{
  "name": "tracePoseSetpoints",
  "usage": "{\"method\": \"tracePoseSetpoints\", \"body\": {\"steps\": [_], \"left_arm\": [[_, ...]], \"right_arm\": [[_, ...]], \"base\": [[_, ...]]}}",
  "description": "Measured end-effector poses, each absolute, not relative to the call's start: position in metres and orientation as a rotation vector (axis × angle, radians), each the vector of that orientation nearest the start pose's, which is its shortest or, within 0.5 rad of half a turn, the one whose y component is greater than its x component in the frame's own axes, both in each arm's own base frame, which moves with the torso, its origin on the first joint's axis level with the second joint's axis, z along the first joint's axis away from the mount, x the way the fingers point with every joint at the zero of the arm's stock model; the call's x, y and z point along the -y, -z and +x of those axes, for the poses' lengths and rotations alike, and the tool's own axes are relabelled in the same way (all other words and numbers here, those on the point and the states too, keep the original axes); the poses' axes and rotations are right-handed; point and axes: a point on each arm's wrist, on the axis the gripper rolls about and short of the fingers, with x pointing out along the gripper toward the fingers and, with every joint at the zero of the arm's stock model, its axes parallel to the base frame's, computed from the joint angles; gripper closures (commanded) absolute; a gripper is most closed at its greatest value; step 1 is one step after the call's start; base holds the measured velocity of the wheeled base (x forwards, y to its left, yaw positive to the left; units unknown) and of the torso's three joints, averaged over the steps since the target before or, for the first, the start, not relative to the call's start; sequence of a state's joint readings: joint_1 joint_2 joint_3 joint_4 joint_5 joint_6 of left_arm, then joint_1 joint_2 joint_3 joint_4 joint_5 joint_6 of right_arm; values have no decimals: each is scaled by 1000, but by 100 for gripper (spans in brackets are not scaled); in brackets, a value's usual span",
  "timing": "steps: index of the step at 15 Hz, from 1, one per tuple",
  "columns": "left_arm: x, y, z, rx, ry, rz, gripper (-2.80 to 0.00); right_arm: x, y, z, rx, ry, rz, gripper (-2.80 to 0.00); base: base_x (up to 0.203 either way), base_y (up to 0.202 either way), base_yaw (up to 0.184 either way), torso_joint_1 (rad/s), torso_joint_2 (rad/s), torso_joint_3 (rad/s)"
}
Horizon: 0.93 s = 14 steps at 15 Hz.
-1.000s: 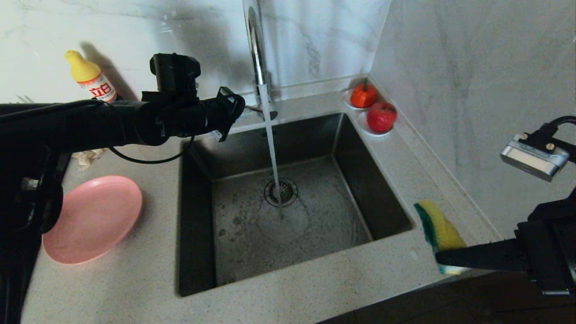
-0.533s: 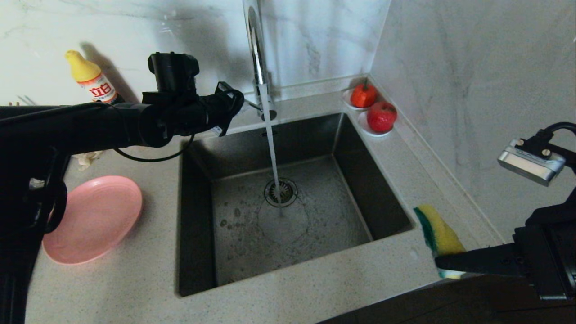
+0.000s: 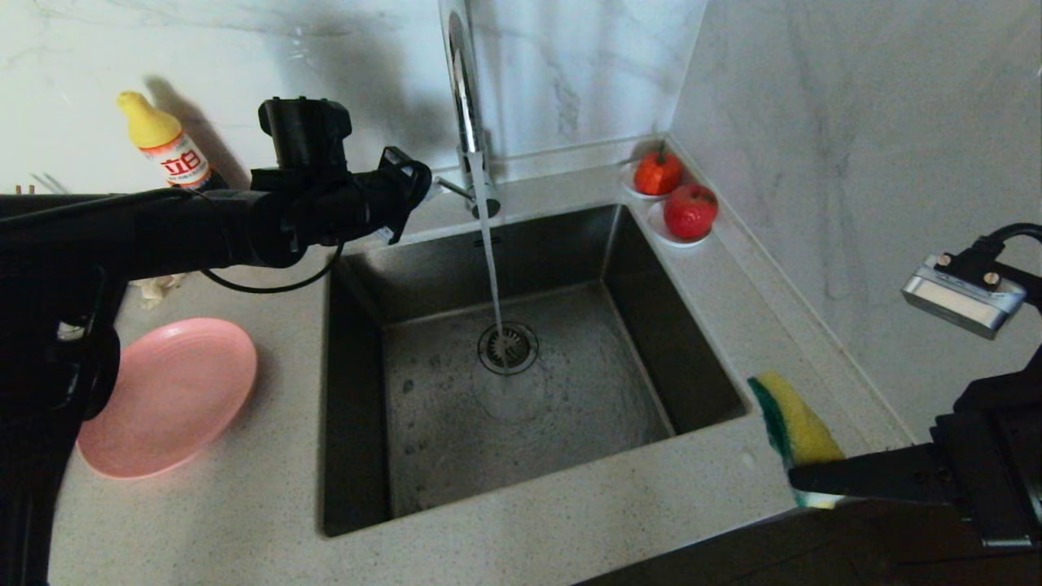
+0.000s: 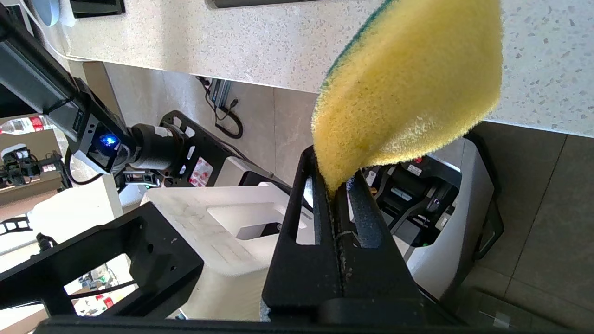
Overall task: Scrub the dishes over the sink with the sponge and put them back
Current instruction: Turn off the faucet
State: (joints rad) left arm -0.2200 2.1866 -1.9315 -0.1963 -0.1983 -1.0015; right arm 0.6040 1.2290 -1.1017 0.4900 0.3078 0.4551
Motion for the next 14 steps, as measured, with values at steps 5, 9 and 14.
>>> {"method": "tracePoseSetpoints", "body": {"steps": [5,9,14], "left_arm": [[103,-259,444,-335,316,-984,0],[110,-263,424,-379,337,-976,0],[112,-288,416,-337,408,-982,0]], "right_arm": [[-99,-277,131,-816,-721,316,0],[-98,-277,130,-812,-721,317,0],[-98,-276,130,-818,-719,320,0]], "base": [[0,0,0,0,0,0],[0,0,0,0,0,0],[0,0,0,0,0,0]]}}
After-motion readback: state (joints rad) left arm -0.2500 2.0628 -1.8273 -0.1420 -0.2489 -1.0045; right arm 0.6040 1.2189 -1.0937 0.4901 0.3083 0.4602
